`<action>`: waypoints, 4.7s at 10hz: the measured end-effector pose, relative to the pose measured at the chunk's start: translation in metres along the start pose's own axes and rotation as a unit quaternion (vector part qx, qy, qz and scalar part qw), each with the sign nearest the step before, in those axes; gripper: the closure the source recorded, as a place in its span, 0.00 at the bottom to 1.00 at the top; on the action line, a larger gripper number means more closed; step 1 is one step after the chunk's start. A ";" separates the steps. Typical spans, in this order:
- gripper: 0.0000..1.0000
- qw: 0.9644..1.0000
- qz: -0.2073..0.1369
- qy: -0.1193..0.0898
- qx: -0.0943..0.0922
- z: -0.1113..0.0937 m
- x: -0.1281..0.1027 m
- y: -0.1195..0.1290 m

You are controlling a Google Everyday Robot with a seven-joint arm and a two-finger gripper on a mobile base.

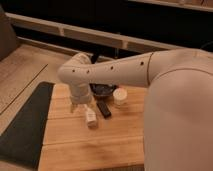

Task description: Stand the bottle upright

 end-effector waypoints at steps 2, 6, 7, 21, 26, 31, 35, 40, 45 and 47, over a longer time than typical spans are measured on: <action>0.35 0.998 -0.039 -0.047 0.012 -0.009 -0.021 0.006; 0.35 0.959 -0.188 -0.210 0.021 -0.064 -0.086 0.039; 0.35 0.952 -0.204 -0.226 0.021 -0.071 -0.091 0.044; 0.35 0.976 -0.110 -0.186 -0.012 0.049 -0.145 -0.040; 0.35 0.980 -0.105 -0.168 -0.014 0.060 -0.141 -0.040; 0.35 0.985 -0.097 -0.140 -0.001 0.095 -0.167 -0.052; 0.35 0.990 -0.089 -0.104 -0.027 0.139 -0.168 -0.033; 0.35 0.993 -0.104 -0.051 -0.014 0.160 -0.157 -0.012; 0.35 0.988 -0.142 -0.049 0.032 0.148 -0.172 0.006; 0.35 0.986 -0.158 -0.044 0.039 0.148 -0.172 0.022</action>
